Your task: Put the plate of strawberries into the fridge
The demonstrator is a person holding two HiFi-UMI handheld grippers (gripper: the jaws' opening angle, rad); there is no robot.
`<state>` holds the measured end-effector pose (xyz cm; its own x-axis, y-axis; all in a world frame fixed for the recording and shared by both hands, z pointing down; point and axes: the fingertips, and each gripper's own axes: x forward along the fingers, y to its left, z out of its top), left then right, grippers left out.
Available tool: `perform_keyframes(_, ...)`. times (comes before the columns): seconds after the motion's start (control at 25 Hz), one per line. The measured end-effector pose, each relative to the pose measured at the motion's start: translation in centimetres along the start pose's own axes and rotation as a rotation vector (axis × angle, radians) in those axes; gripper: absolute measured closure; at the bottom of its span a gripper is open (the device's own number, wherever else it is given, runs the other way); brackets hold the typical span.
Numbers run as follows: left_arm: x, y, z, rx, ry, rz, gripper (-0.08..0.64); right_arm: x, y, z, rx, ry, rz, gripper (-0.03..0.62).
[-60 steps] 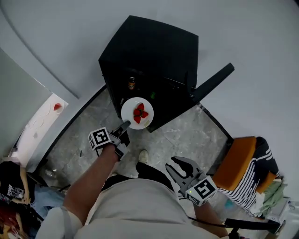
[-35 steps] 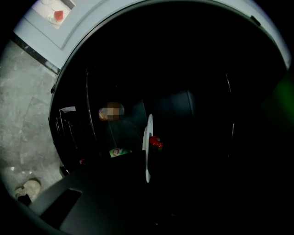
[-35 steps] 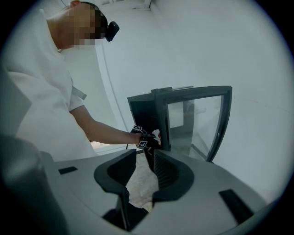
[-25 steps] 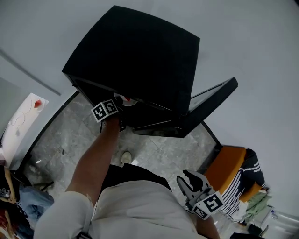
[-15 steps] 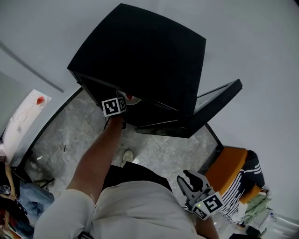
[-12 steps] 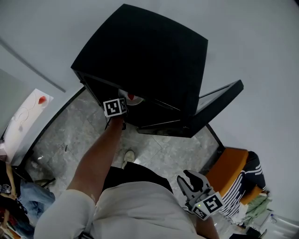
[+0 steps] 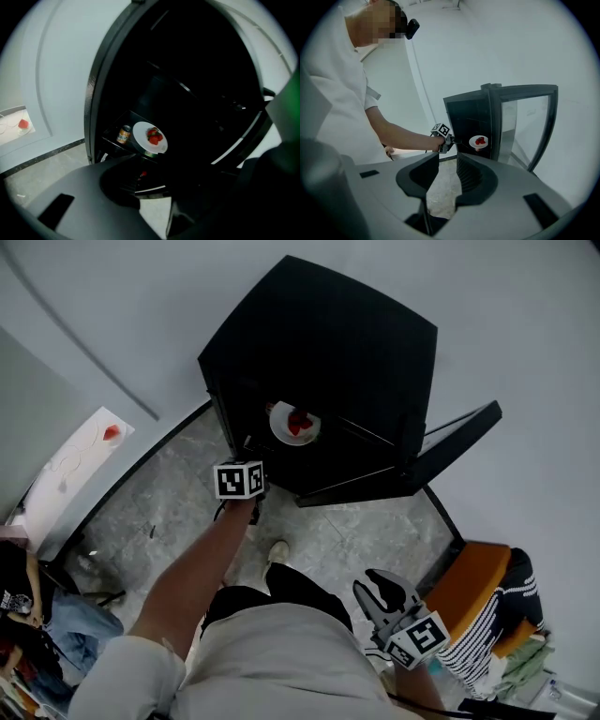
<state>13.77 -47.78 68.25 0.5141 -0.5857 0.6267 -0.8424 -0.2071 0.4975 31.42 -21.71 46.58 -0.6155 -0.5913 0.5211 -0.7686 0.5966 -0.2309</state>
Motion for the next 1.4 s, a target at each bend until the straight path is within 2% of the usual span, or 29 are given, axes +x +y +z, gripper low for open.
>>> perform_keyframes(0.2, -7.0, -2.2, -2.1, 0.027, 0.003, -0.167, 0.439, 2.1, 4.1, 0.9, -0.031, -0.024, 0.043, 0.463)
perform_keyframes(0.32, -12.0, -3.1, -3.2, 0.076, -0.002, -0.261, 0.44, 3.4, 6.9, 0.8, -0.032, -0.039, 0.055, 0.465)
perform_keyframes(0.6, -24.6, -3.8, -7.2, 0.183, 0.029, -0.461, 0.535, 6.1, 14.5, -0.7, -0.045, -0.031, 0.052, 0.523)
perform_keyframes(0.84, -33.3, -2.7, -11.0, 0.281, 0.084, -0.52, 0.546, 6.9, 20.6, -2.0, -0.055, -0.031, 0.051, 0.548)
perform_keyframes(1.16, -42.7, -3.1, -14.4, 0.28, 0.093, -0.635, 0.546, 6.4, 27.4, -2.7, -0.096, -0.064, 0.046, 0.555)
perform_keyframes(1.4, -47.1, -3.9, -16.2, 0.309, 0.097, -0.7, 0.546, 5.8, 31.1, -3.9, -0.102, -0.071, 0.033, 0.557)
